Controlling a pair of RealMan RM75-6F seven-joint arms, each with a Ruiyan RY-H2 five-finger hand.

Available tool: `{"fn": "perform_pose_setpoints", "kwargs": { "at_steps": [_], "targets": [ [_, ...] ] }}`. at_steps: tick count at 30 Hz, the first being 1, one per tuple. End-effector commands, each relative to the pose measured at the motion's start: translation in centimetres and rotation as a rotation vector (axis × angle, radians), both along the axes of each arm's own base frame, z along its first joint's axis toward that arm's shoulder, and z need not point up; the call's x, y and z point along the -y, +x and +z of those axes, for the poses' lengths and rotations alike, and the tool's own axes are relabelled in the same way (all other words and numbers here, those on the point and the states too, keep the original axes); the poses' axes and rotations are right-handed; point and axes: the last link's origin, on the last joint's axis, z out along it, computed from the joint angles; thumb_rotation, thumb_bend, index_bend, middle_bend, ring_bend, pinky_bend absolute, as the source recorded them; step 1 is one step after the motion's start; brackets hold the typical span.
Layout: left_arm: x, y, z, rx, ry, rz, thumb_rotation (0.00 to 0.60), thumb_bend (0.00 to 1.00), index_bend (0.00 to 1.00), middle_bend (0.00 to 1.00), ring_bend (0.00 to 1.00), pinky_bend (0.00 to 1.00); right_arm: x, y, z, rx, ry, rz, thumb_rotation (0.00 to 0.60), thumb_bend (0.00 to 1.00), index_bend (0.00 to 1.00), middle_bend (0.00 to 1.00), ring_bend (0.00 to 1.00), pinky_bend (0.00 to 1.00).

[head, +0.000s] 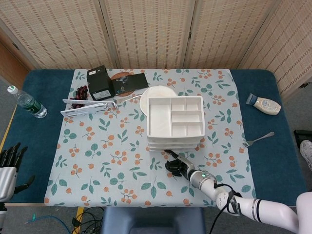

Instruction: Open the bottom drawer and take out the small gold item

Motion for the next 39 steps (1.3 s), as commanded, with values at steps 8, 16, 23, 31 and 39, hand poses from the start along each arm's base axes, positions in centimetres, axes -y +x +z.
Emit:
{"fn": "perform_pose_setpoints", "kwargs": {
  "at_steps": [8, 16, 23, 31, 39],
  "targets": [
    [-0.1, 0.1, 0.0, -0.002, -0.001, -0.001, 0.6, 0.25, 0.09, 0.0, 0.03, 0.07, 0.4, 0.0, -0.4, -0.01, -0.002, 0.005, 0.6, 0.73, 0.03, 0.83, 1.0, 1.0],
    [-0.2, 0.3, 0.0, -0.002, -0.003, -0.003, 0.6, 0.25, 0.09, 0.0, 0.03, 0.07, 0.2, 0.1, -0.4, -0.014, 0.004, 0.019, 0.6, 0.73, 0.08, 0.83, 1.0, 1.0],
    [-0.2, 0.3, 0.1, -0.001, -0.005, -0.002, 0.6, 0.25, 0.09, 0.0, 0.03, 0.07, -0.1, 0.1, -0.3, -0.013, 0.011, 0.03, 0.6, 0.73, 0.09, 0.83, 1.0, 1.0],
    [-0.2, 0.3, 0.0, 0.004, -0.008, -0.001, 0.6, 0.25, 0.09, 0.0, 0.03, 0.07, -0.8, 0.2, -0.3, -0.012, 0.024, 0.041, 0.6, 0.73, 0.09, 0.83, 1.0, 1.0],
    [-0.2, 0.3, -0.1, 0.007, -0.011, 0.0, 0.6, 0.25, 0.09, 0.0, 0.03, 0.07, -1.8, 0.1, -0.4, -0.019, 0.048, 0.057, 0.6, 0.73, 0.09, 0.82, 1.0, 1.0]
  ]
}}
